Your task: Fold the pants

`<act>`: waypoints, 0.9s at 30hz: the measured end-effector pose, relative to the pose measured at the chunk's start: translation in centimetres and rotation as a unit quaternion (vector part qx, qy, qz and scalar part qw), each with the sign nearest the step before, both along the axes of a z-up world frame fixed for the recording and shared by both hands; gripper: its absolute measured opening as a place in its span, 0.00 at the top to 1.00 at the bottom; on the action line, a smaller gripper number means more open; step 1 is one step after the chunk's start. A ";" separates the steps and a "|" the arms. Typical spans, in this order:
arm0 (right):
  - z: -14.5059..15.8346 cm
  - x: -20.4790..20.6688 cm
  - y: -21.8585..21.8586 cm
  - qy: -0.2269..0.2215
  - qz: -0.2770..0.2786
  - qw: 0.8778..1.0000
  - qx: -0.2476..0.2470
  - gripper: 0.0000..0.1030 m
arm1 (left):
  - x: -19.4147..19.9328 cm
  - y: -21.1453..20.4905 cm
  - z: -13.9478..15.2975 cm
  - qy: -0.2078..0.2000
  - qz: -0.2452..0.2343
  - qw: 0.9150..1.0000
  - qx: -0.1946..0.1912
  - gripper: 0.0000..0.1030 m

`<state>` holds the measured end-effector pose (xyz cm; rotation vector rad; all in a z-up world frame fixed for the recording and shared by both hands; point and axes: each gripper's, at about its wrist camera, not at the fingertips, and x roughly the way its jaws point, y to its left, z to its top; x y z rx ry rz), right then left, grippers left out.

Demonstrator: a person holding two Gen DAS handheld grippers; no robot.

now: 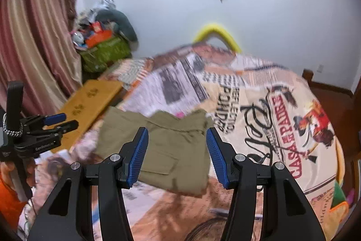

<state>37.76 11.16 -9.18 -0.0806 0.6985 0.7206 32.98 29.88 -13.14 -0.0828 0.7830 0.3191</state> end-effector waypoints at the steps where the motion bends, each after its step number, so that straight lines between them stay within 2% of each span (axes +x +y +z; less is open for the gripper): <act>1: 0.9 -0.7 -0.2 -0.008 0.002 1.000 0.008 0.52 | -1.1 -0.7 1.5 -0.017 -0.003 1.000 0.001 0.51; 9: 8.0 -9.0 -2.7 -0.088 0.020 0.994 0.064 0.48 | -10.0 -6.1 10.7 -0.120 -0.028 0.992 0.033 0.51; 14: 11.0 -14.4 -4.7 -0.133 0.030 0.986 0.094 0.48 | -16.0 -8.8 14.3 -0.178 -0.030 0.982 0.051 0.51; 19: 12.9 -19.3 -6.6 -0.176 0.033 0.976 0.125 0.48 | -22.0 -11.7 16.3 -0.226 -0.039 0.971 0.069 0.51; 25: 13.5 -23.4 -8.0 -0.203 0.028 0.966 0.154 0.48 | -27.2 -13.5 17.5 -0.269 -0.041 0.960 0.066 0.51; 27: 13.4 -24.7 -8.2 -0.219 0.025 0.963 0.153 0.48 | -28.7 -14.3 17.5 -0.280 -0.044 0.956 0.068 0.48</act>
